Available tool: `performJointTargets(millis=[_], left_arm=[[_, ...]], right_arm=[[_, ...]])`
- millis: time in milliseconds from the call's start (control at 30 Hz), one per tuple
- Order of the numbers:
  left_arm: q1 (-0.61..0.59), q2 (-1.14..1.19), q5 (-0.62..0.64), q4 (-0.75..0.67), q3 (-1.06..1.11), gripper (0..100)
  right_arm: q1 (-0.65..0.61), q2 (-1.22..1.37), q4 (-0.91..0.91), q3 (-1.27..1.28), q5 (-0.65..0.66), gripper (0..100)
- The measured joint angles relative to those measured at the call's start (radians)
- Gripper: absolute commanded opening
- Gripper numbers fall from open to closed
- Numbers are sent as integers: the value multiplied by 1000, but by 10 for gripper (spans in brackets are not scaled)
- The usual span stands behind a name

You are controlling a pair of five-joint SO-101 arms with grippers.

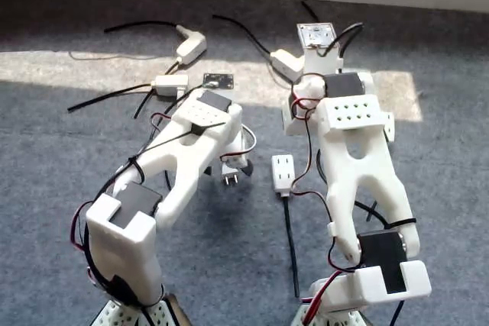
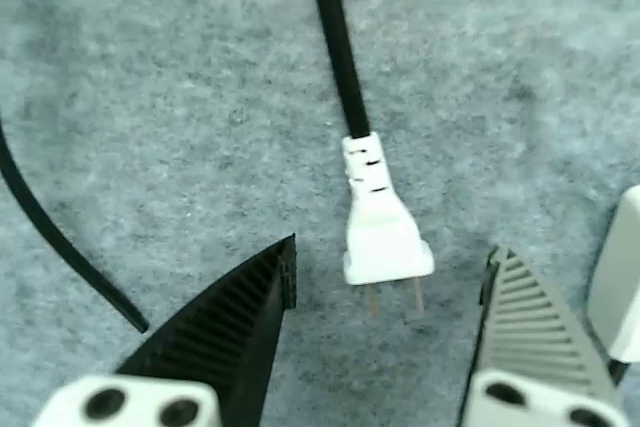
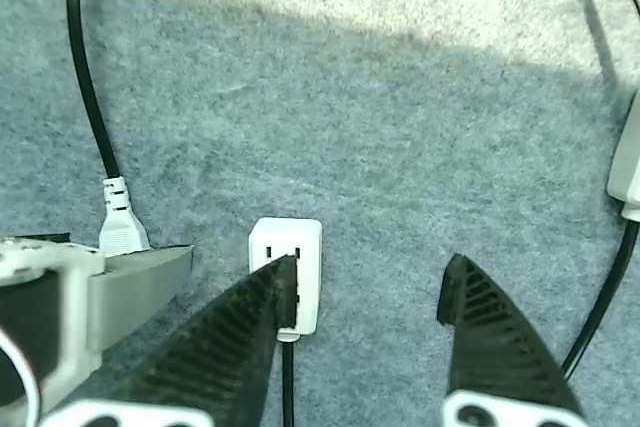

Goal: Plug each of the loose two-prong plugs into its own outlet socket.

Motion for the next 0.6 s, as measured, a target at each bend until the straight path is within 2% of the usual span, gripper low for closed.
performJointTargets(millis=[267, 433, 600], left_arm=[[-133, 0, -2, -2, 20, 301], [-204, 86, 0, 2, -18, 301], [-213, 140, 0, 98, -129, 301]], right_arm=[[0, 0, 0, 0, 0, 231], [0, 0, 0, 0, 0, 231], [0, 0, 0, 0, 0, 231]])
